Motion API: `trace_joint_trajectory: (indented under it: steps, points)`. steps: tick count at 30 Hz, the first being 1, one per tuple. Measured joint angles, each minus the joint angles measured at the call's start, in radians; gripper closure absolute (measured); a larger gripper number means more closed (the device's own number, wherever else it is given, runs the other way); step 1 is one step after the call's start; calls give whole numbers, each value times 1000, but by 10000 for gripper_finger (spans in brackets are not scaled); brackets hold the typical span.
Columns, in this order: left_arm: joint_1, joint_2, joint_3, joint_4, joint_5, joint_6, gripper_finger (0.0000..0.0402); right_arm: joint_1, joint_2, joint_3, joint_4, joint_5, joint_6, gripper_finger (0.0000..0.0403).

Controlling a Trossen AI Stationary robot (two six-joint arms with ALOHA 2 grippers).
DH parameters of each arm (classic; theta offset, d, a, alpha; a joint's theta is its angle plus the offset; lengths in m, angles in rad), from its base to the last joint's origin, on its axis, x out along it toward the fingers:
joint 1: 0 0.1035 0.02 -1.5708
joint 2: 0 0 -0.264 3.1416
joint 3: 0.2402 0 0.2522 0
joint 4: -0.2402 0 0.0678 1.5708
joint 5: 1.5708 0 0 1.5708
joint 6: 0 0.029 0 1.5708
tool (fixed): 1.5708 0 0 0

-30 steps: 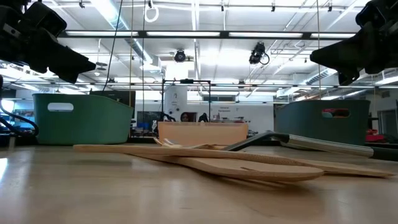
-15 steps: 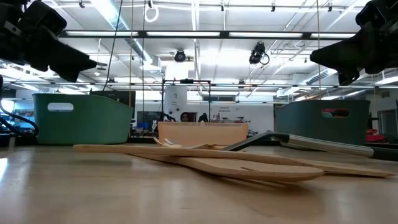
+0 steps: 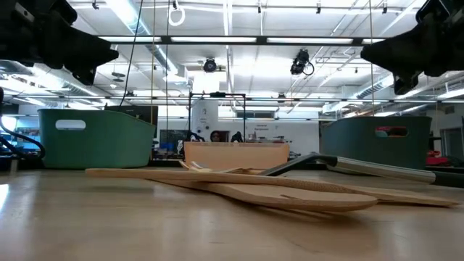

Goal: Pick & Place Kitchen Items
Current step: Put the black spatula into the blue bin

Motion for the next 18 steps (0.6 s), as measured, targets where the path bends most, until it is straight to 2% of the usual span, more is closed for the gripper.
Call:
trace_joint_trajectory:
  steps: [5, 10, 13, 18]
  points:
    - [0, 93, 0, 107, -11, -45, 287, 0, 0, 0, 81, 1, 1, 353]
    - [0, 250, 0, 272, -11, -48, 287, 0, 0, 0, 199, 4, 1, 353]
    - [0, 345, 1, 380, -8, -47, 287, 0, 0, 0, 212, 0, 1, 353]
    - [0, 519, 98, 354, -2, -48, 287, -4, 0, 0, 208, 11, 0, 353]
